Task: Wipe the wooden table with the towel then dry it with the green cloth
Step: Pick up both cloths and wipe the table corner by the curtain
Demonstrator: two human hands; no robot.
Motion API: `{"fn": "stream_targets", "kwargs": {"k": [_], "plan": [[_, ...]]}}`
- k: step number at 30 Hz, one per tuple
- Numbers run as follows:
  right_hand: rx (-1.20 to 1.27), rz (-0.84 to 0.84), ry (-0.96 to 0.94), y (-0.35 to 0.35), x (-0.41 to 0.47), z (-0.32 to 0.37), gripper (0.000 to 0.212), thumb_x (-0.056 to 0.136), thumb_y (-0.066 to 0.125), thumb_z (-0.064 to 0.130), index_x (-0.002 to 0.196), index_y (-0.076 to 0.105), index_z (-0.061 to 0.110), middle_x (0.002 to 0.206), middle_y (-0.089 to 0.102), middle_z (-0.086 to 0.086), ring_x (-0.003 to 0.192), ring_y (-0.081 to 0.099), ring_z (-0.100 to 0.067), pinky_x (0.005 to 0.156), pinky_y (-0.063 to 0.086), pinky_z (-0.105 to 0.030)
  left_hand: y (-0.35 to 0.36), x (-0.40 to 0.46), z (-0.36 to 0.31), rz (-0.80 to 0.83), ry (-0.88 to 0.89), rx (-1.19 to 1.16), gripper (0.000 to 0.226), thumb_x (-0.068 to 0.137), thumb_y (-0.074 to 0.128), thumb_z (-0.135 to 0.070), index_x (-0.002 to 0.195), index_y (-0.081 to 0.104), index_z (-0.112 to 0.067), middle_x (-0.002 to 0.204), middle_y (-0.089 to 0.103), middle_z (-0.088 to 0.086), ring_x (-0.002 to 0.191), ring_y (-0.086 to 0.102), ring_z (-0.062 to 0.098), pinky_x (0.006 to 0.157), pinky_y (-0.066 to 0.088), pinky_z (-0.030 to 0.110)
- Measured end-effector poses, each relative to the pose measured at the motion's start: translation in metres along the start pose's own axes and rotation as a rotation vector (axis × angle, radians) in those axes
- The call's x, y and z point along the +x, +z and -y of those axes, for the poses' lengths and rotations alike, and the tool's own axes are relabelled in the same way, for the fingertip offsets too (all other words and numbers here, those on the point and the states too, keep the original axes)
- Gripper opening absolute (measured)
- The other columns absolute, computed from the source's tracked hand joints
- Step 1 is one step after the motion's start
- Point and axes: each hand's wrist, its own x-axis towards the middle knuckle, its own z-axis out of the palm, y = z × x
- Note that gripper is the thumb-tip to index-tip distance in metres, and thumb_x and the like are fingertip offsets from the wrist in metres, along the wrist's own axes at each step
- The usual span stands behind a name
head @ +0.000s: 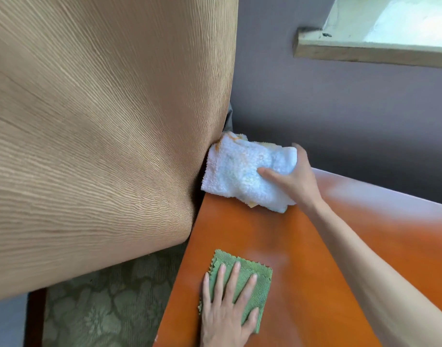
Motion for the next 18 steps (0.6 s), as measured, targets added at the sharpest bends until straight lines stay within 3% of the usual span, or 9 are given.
{"fn": "stream_targets", "kwargs": {"k": [2, 4, 6, 8, 10, 14, 18], "plan": [[-0.286, -0.175, -0.037, 0.003, -0.005, -0.004, 0.104, 0.068, 0.078, 0.063, 0.151, 0.024, 0.032, 0.147, 0.035, -0.009, 0.127, 0.047, -0.028, 0.102, 0.044, -0.043, 0.000, 0.000, 0.000, -0.006, 0.000, -0.008, 0.083, 0.076, 0.055, -0.058, 0.152, 0.033, -0.036, 0.158, 0.036, 0.006, 0.147, 0.019, 0.031, 0.115, 0.015, 0.058], [-0.517, -0.334, -0.226, 0.007, -0.010, -0.008, 0.091, 0.077, 0.070, 0.063, 0.152, 0.031, 0.031, 0.154, 0.027, -0.018, 0.136, 0.036, -0.038, 0.110, 0.034, -0.049, 0.002, 0.000, 0.001, -0.018, 0.003, -0.005, 0.083, 0.076, 0.055, -0.057, 0.152, 0.032, -0.036, 0.157, 0.039, 0.007, 0.147, 0.019, 0.033, 0.115, 0.015, 0.058], [-0.682, -0.396, -0.542, 0.017, -0.010, -0.008, 0.066, 0.090, 0.060, 0.051, 0.148, 0.042, 0.027, 0.157, 0.032, -0.016, 0.140, 0.032, -0.041, 0.113, 0.028, -0.053, 0.001, 0.001, 0.002, -0.013, 0.004, -0.015, 0.083, 0.077, 0.055, -0.057, 0.153, 0.031, -0.036, 0.158, 0.037, 0.007, 0.147, 0.023, 0.034, 0.115, 0.016, 0.058], [-0.794, -0.242, -0.741, 0.034, -0.012, -0.012, 0.051, 0.099, 0.046, 0.044, 0.147, 0.045, 0.027, 0.158, 0.035, -0.009, 0.143, 0.032, -0.039, 0.115, 0.026, -0.055, -0.002, 0.007, 0.004, -0.007, -0.018, -0.040, 0.079, 0.080, 0.054, -0.055, 0.154, 0.031, -0.036, 0.161, 0.032, 0.006, 0.147, 0.027, 0.034, 0.116, 0.017, 0.059], [-0.868, -0.107, -0.750, 0.045, -0.013, -0.019, 0.050, 0.102, 0.035, 0.043, 0.150, 0.041, 0.031, 0.159, 0.034, -0.003, 0.146, 0.030, -0.035, 0.119, 0.021, -0.053, -0.006, 0.020, 0.011, -0.028, -0.066, -0.066, 0.072, 0.085, 0.051, -0.052, 0.153, 0.035, -0.035, 0.161, 0.031, 0.007, 0.147, 0.027, 0.034, 0.115, 0.020, 0.061], [-0.877, -0.085, -0.738, 0.039, -0.005, -0.026, 0.050, 0.100, 0.037, 0.048, 0.147, 0.044, 0.033, 0.156, 0.040, 0.000, 0.143, 0.035, -0.032, 0.120, 0.020, -0.047, -0.022, 0.056, 0.031, -0.061, -0.173, -0.097, 0.062, 0.090, 0.047, -0.049, 0.150, 0.043, -0.031, 0.161, 0.032, 0.008, 0.148, 0.027, 0.036, 0.116, 0.020, 0.062], [-0.852, -0.071, -0.750, 0.034, -0.007, -0.034, 0.050, 0.099, 0.039, 0.051, 0.145, 0.046, 0.034, 0.154, 0.042, 0.002, 0.141, 0.037, -0.031, 0.120, 0.023, -0.047, -0.022, 0.063, 0.038, -0.069, -0.148, -0.068, 0.063, 0.092, 0.045, -0.050, 0.152, 0.039, -0.031, 0.163, 0.027, 0.008, 0.150, 0.023, 0.037, 0.116, 0.020, 0.063]]}}
